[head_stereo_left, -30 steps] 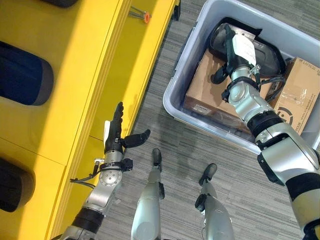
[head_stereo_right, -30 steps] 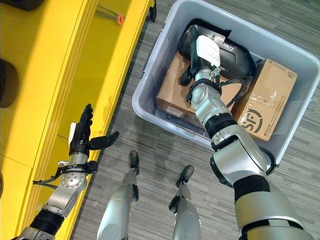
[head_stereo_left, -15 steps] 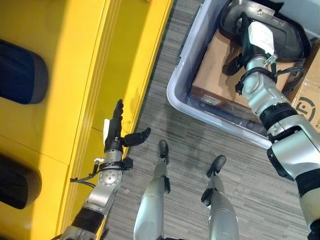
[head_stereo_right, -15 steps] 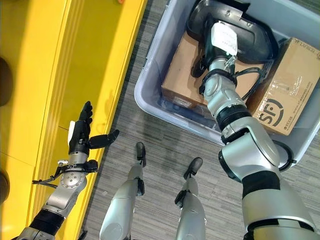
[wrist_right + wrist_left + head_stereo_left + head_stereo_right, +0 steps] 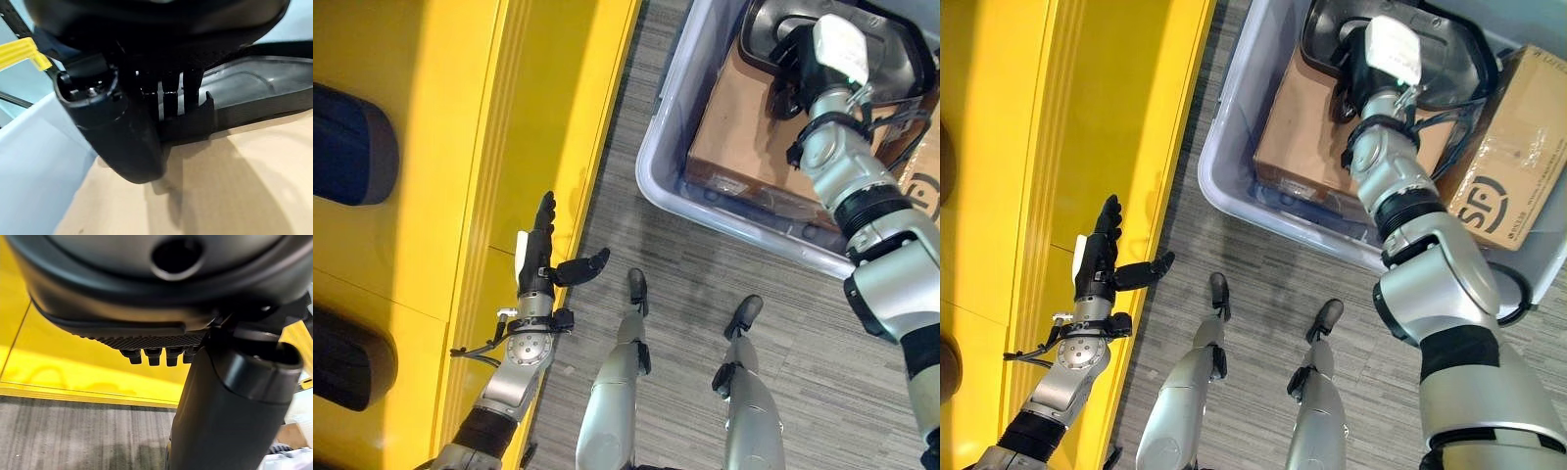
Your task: Move parts from the plastic box to the shelf.
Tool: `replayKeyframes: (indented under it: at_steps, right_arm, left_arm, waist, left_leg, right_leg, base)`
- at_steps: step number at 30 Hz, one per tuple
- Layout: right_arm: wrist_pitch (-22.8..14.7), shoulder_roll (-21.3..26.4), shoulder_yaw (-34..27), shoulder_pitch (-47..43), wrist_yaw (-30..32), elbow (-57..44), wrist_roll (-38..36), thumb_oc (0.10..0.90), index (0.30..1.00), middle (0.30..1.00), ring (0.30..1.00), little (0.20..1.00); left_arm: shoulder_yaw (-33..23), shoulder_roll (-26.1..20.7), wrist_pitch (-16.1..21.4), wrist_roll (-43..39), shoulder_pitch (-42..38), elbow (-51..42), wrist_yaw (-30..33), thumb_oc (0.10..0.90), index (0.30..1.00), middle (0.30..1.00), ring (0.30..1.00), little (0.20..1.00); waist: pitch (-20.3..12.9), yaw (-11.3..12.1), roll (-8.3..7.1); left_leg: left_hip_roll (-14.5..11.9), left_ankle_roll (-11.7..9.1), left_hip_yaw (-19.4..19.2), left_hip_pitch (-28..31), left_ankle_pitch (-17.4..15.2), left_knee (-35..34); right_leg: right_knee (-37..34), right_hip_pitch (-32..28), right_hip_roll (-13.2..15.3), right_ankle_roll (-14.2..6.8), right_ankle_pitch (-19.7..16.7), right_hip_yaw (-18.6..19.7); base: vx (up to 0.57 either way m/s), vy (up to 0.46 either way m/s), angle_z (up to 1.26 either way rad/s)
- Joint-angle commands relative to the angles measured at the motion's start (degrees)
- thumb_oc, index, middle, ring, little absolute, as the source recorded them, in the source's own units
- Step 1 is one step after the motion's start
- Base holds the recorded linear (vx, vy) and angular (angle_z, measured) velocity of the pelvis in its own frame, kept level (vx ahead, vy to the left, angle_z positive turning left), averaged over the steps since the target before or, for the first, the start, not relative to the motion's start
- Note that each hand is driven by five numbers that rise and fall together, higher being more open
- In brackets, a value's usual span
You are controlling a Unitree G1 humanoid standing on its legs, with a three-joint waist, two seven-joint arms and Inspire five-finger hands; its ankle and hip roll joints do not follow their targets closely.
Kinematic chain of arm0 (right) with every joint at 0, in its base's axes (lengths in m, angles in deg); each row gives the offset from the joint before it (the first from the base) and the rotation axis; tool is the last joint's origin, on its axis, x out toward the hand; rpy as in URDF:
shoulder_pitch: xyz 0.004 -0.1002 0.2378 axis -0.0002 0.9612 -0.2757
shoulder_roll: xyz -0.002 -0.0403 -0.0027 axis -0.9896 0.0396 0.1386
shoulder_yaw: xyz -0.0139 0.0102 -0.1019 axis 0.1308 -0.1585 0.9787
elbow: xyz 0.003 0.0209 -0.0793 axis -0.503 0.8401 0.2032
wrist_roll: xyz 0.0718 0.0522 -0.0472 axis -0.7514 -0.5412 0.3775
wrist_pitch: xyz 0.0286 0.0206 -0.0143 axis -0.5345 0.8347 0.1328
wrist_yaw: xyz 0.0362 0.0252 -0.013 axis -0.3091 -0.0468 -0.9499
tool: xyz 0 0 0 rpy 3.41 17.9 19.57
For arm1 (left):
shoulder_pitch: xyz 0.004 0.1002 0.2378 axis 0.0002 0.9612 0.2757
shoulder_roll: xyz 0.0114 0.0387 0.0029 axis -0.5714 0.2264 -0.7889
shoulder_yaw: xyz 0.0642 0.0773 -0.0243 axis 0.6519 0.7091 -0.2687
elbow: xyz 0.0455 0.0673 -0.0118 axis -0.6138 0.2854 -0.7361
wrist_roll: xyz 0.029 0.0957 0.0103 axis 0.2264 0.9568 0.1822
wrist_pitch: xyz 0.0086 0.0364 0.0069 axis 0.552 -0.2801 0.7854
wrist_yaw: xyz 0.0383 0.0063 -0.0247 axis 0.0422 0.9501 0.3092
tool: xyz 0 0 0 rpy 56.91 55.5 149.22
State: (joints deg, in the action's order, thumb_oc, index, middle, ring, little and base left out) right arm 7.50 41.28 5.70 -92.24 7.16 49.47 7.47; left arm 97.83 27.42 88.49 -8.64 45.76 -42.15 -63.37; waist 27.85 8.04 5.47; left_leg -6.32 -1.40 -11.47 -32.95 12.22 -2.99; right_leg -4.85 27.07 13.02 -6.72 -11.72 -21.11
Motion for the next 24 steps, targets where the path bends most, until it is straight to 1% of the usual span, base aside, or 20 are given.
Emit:
replayKeyframes:
  at_steps: [1,12,17,18,19,20,21,22,23,24]
  right_arm:
    - [1.0,1.4,4.9,-7.4,-0.6,4.4,1.4,0.4,0.3,0.3,0.3,0.3]
    - [1.4,1.7,6.4,-7.6,-0.1,3.7,4.7,0.4,0.3,0.3,0.3,0.3]
    - [1.2,2.3,7.5,-7.5,-0.1,0.8,6.9,0.4,0.3,0.3,0.3,0.3]
    - [1.3,2.3,7.4,-7.4,-0.1,0.7,6.9,0.4,0.3,0.3,0.3,0.3]
    - [1.0,2.8,7.9,-7.2,-0.2,-2.4,7.6,0.4,0.3,0.3,0.3,0.3]
    - [1.1,2.9,7.8,-7.0,-0.3,-2.6,7.6,0.4,0.3,0.3,0.3,0.3]
    - [1.0,3.2,8.1,-6.8,-0.5,-3.9,8.2,0.4,0.3,0.3,0.3,0.3]
    - [0.7,4.8,7.5,-5.5,-0.6,-10.2,8.8,0.4,0.3,0.3,0.3,0.3]
    - [0.4,5.4,6.8,-5.1,-0.6,-12.8,8.6,0.4,0.3,0.3,0.3,0.3]
    - [0.6,5.6,6.5,-4.7,-0.7,-13.3,8.7,0.4,0.3,0.3,0.3,0.3]
  left_arm:
    - [-3.1,-3.6,4.8,0.5,1.0,-7.1,1.9,0.9,1.0,1.0,1.0,1.0]
    - [-3.6,-3.6,4.9,0.5,1.2,-7.2,2.1,0.9,1.0,1.0,1.0,1.0]
    - [-3.8,-4.0,4.8,0.8,0.7,-7.1,1.9,0.9,1.0,1.0,1.0,1.0]
    - [-3.8,-4.0,4.7,0.8,0.8,-7.1,1.8,0.9,1.0,1.0,1.0,1.0]
    - [-4.1,-4.2,4.6,1.1,0.8,-7.3,1.6,0.9,1.0,1.0,1.0,1.0]
    - [-4.1,-4.2,4.6,1.1,0.9,-7.3,1.6,0.9,1.0,1.0,1.0,1.0]
    - [-4.1,-4.4,4.5,1.3,0.9,-7.1,1.5,0.9,1.0,1.0,1.0,1.0]
    - [-4.6,-4.8,4.3,1.6,1.1,-6.9,1.2,0.9,1.0,1.0,1.0,1.0]
    - [-4.9,-4.9,4.2,1.8,1.2,-6.9,1.1,0.9,1.0,1.0,1.0,1.0]
    - [-4.9,-5.0,4.2,1.8,1.3,-7.0,1.1,0.9,1.0,1.0,1.0,1.0]
  waist:
    - [1.9,-0.8,-0.68]
    - [1.9,-0.9,-0.95]
    - [1.9,-1.4,-1.98]
    - [1.9,-1.4,-1.99]
    - [1.6,-1.7,-2.84]
    - [1.7,-1.7,-2.85]
    - [1.4,-1.9,-3.24]
    - [0.1,-2.4,-4.6]
    - [-0.4,-2.8,-5.03]
    - [-0.4,-2.7,-5.11]
  left_leg:
    - [-1.7,-5.4,-0.7,3.2,-2.9,-1.5]
    - [-1.8,-5.5,-0.7,3.7,-2.9,-1.6]
    - [-2.1,-5.6,-0.7,5.1,-3.0,-1.5]
    - [-2.1,-5.6,-0.7,5.2,-3.0,-1.5]
    - [-2.5,-5.7,-0.7,6.0,-3.1,-1.4]
    - [-2.5,-5.7,-0.7,6.2,-3.1,-1.5]
    - [-2.6,-5.7,-0.6,6.5,-3.2,-1.4]
    - [-3.2,-5.8,-0.4,7.9,-3.4,-1.4]
    - [-3.4,-5.9,-0.4,8.3,-3.4,-1.4]
    - [-3.4,-5.9,-0.4,8.5,-3.5,-1.4]
  right_leg:
    - [3.3,-3.0,4.1,-6.0,2.4,3.8]
    - [3.4,-3.1,3.9,-5.9,2.3,3.6]
    - [3.3,-4.7,3.6,-5.9,2.2,3.5]
    - [3.2,-4.9,3.6,-5.9,2.1,3.4]
    - [3.1,-5.7,3.4,-5.9,2.1,3.5]
    - [3.1,-5.9,3.4,-5.9,2.0,3.5]
    - [3.0,-6.3,3.3,-5.9,2.0,3.4]
    - [2.8,-7.7,3.1,-5.9,1.9,3.2]
    - [2.8,-8.2,3.0,-5.8,1.9,3.2]
    - [2.7,-8.3,3.0,-5.8,1.9,3.2]
  base:
    - [0.0,0.0,0.0]
    - [0.0,0.0,0.0]
    - [0.0,0.0,0.0]
    - [0.0,0.0,0.0]
    - [0.0,0.0,0.0]
    - [0.0,0.0,0.0]
    - [0.01,-0.036,0.0]
    - [0.02,-0.045,0.0]
    - [0.02,-0.037,0.03]
    - [0.0,0.0,0.0]
